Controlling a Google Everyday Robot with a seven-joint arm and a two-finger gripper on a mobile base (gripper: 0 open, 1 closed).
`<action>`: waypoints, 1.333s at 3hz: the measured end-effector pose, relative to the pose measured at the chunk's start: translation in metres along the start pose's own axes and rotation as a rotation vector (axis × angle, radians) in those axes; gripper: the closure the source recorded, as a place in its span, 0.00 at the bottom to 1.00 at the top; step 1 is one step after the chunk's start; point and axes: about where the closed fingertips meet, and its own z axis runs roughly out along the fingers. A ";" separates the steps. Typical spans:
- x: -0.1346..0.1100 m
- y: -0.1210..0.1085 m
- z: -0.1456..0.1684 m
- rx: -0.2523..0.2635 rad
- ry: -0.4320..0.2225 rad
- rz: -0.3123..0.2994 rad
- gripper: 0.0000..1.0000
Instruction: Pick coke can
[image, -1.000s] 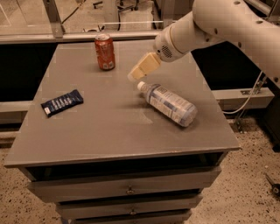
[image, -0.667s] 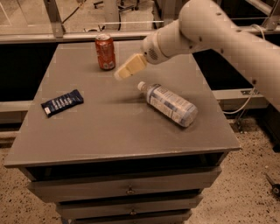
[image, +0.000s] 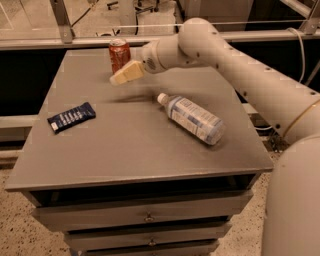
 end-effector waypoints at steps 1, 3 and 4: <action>-0.002 -0.013 0.027 0.020 -0.051 -0.001 0.00; -0.008 -0.032 0.056 0.063 -0.162 0.016 0.48; -0.017 -0.033 0.055 0.065 -0.178 -0.017 0.72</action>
Offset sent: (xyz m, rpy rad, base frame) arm 0.0677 0.0231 -0.0181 0.1578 -0.1099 -0.0843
